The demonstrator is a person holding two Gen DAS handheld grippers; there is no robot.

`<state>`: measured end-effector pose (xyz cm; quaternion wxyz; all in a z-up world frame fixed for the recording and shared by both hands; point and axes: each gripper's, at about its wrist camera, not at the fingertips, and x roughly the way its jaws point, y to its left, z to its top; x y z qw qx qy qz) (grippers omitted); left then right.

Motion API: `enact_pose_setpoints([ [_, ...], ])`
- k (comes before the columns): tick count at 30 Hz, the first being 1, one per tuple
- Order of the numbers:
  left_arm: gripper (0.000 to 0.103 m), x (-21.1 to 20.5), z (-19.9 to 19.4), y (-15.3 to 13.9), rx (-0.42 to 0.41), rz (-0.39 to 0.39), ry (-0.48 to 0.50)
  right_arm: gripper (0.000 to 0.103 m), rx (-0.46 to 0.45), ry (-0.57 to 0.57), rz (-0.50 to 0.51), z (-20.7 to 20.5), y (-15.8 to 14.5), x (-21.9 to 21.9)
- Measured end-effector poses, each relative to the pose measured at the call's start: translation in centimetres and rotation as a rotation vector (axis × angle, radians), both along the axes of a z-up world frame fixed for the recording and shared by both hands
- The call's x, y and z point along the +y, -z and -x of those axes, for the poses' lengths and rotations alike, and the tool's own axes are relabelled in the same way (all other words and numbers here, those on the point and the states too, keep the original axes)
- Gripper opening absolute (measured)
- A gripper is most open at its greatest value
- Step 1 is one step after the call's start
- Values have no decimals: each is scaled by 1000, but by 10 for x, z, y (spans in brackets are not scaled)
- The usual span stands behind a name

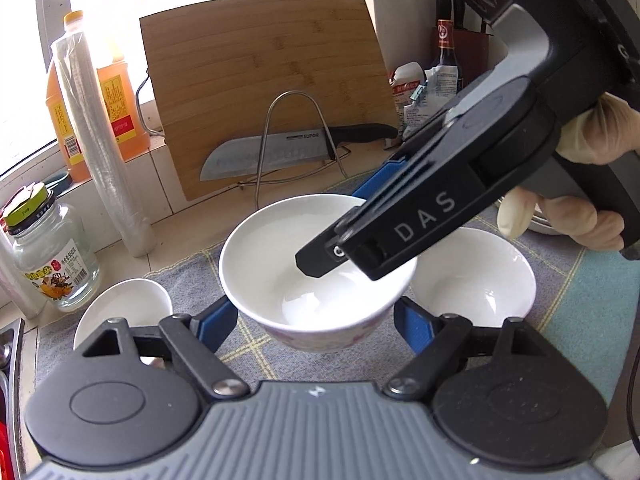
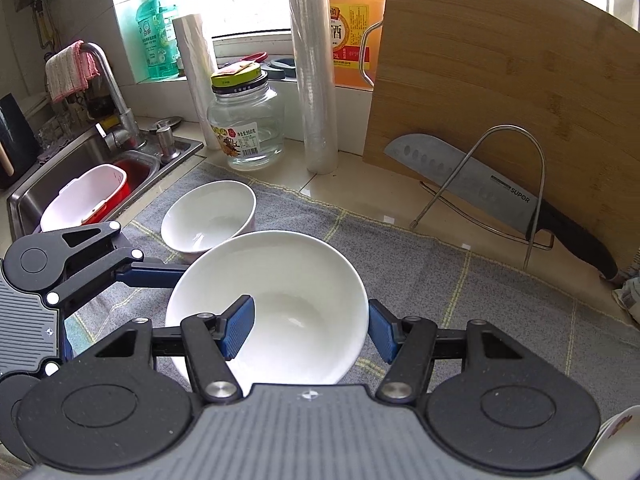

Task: Organize plates and bowls
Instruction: 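Carry the pink-flower bowl with the right tool and lower it into the white bowl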

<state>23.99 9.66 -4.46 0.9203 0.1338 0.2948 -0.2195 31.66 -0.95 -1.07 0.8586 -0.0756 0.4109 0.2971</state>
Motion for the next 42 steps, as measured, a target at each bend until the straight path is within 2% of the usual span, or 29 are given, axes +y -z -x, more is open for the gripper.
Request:
enact_pose_setpoints([
  [8, 85, -27, 19, -6, -10, 24, 73, 66, -31, 76, 24, 32, -10, -34],
  [20, 85, -67, 29, 4, 13, 41, 174, 66, -18, 193, 44, 58, 2, -82],
  [28, 85, -80, 24, 13, 31, 32, 186, 67, 1, 226, 31, 57, 14, -96],
  [42, 85, -84, 18, 23, 60, 20, 171, 67, 21, 211, 36, 51, 28, -95],
])
